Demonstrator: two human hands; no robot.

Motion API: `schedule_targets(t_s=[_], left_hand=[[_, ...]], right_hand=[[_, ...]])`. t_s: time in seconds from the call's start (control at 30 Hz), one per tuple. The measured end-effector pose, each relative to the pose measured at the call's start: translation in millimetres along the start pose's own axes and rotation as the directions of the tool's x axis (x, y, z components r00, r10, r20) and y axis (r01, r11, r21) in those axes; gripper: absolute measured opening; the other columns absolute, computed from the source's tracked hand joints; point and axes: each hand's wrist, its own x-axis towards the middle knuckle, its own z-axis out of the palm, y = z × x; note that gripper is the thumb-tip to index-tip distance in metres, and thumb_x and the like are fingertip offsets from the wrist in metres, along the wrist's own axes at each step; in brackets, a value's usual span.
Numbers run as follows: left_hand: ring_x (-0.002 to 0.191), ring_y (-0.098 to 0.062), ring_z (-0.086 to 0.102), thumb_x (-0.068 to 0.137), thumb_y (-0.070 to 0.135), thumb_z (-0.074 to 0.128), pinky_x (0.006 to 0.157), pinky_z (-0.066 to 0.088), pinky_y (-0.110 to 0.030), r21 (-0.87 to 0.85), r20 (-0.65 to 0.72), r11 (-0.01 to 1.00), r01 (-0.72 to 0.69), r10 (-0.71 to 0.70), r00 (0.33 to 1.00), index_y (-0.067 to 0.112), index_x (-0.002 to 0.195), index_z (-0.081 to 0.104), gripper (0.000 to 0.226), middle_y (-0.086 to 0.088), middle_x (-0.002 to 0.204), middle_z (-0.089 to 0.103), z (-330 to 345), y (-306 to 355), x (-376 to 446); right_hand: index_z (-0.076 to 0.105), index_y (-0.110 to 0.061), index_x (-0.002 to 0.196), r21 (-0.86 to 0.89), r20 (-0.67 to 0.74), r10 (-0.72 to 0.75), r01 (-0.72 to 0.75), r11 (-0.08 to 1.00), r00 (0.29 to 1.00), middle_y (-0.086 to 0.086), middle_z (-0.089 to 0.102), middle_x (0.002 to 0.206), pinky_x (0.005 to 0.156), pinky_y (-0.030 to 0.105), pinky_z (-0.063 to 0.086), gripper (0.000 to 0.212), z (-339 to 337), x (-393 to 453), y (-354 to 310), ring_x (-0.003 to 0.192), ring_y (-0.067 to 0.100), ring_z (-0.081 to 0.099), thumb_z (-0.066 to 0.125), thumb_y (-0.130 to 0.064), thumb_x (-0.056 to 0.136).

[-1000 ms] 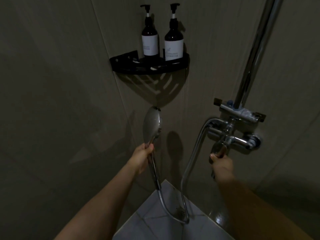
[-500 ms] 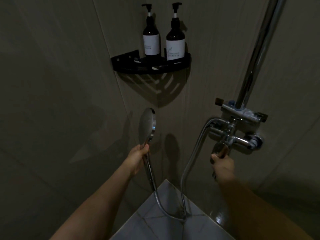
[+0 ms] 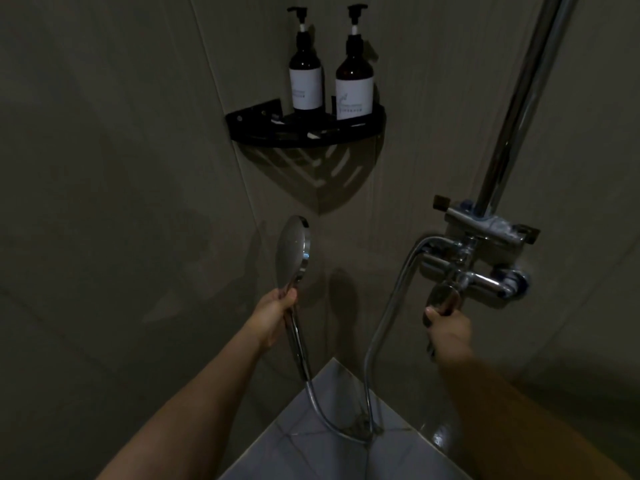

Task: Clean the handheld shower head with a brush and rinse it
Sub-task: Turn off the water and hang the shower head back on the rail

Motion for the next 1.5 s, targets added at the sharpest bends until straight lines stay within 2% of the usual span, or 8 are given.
schedule_targets(t_s=[0.23, 0.43, 0.57, 0.73, 0.97, 1.07, 1.27, 1.5], left_hand=[[0.065, -0.010, 0.042, 0.096, 0.002, 0.040, 0.066, 0.037, -0.020, 0.039, -0.025, 0.999, 0.010, -0.009, 1.000, 0.010, 0.080, 0.051, 0.021, -0.003, 0.071, 0.045, -6, 2, 1], [0.063, -0.009, 0.041, 0.096, 0.001, 0.040, 0.062, 0.037, -0.018, 0.068, -0.034, 0.998, 0.010, -0.008, 0.999, 0.010, 0.079, 0.050, 0.022, -0.003, 0.069, 0.043, -11, -3, 3], [0.045, 0.001, 0.054, 0.096, 0.001, 0.040, 0.048, 0.044, -0.011, 0.086, -0.003, 0.996, 0.021, -0.021, 1.000, 0.009, 0.081, 0.050, 0.020, 0.003, 0.055, 0.055, -2, -7, 2], [0.067, -0.012, 0.047, 0.095, 0.004, 0.044, 0.068, 0.040, -0.022, 0.081, -0.072, 0.997, 0.005, 0.001, 0.997, 0.010, 0.078, 0.051, 0.020, -0.004, 0.072, 0.049, -9, -4, 9], [0.061, -0.010, 0.042, 0.095, 0.003, 0.043, 0.061, 0.036, -0.020, 0.047, -0.048, 0.999, -0.010, 0.012, 0.999, 0.013, 0.076, 0.050, 0.023, 0.000, 0.063, 0.048, -5, 1, 9], [0.063, -0.010, 0.044, 0.095, 0.004, 0.044, 0.062, 0.038, -0.019, 0.044, -0.042, 0.999, -0.006, 0.008, 0.999, 0.012, 0.077, 0.050, 0.021, 0.000, 0.066, 0.048, -4, 0, 10], [0.062, -0.011, 0.043, 0.095, 0.003, 0.043, 0.063, 0.037, -0.020, 0.068, -0.021, 0.998, -0.017, 0.018, 1.000, 0.012, 0.077, 0.051, 0.021, -0.001, 0.067, 0.046, 0, -3, 11], [0.057, -0.007, 0.046, 0.095, 0.002, 0.043, 0.062, 0.038, -0.017, 0.047, -0.002, 0.999, -0.021, 0.021, 1.000, 0.012, 0.077, 0.051, 0.022, -0.002, 0.068, 0.046, 14, -4, 8]], right_hand=[[0.062, 0.006, 0.110, 0.005, -0.011, 0.011, -0.011, 1.000, 1.000, 0.032, 0.063, 0.108, 0.091, 0.048, 0.046, 0.033, 3, 2, 3, 0.104, 0.044, 0.060, 0.066, -0.012, 0.083], [0.063, 0.006, 0.109, -0.002, 0.000, 0.008, -0.008, 1.000, 1.000, 0.031, 0.065, 0.103, 0.083, 0.044, 0.047, 0.032, 3, 2, 3, 0.099, 0.043, 0.062, 0.066, -0.014, 0.083], [0.063, 0.005, 0.110, -0.003, 0.011, 0.005, -0.005, 1.000, 1.000, 0.025, 0.062, 0.089, 0.078, 0.041, 0.046, 0.033, 2, 4, 5, 0.086, 0.035, 0.061, 0.065, -0.016, 0.084], [0.063, 0.006, 0.109, 0.019, 0.022, 0.007, -0.008, 1.000, 1.000, 0.025, 0.061, 0.089, 0.077, 0.039, 0.042, 0.032, 2, 4, 4, 0.087, 0.034, 0.060, 0.065, -0.013, 0.084], [0.063, 0.008, 0.107, -0.015, 0.004, 0.001, -0.001, 1.000, 1.000, 0.031, 0.064, 0.093, 0.078, 0.042, 0.046, 0.032, 0, 1, 3, 0.091, 0.039, 0.063, 0.066, -0.014, 0.084], [0.063, 0.009, 0.107, -0.024, 0.016, -0.021, 0.021, 0.999, 1.000, 0.024, 0.060, 0.085, 0.080, 0.044, 0.048, 0.031, -1, -1, 2, 0.083, 0.032, 0.059, 0.065, -0.011, 0.084], [0.063, 0.010, 0.103, -0.105, 0.016, -0.035, 0.036, 0.994, 0.999, 0.032, 0.066, 0.100, 0.088, 0.049, 0.051, 0.025, -6, -6, 5, 0.098, 0.043, 0.064, 0.065, -0.005, 0.082], [0.066, 0.010, 0.096, -0.245, 0.061, -0.076, 0.088, 0.966, 0.995, 0.030, 0.067, 0.098, 0.085, 0.043, 0.050, 0.026, -17, -10, -1, 0.097, 0.040, 0.064, 0.065, -0.013, 0.084]])
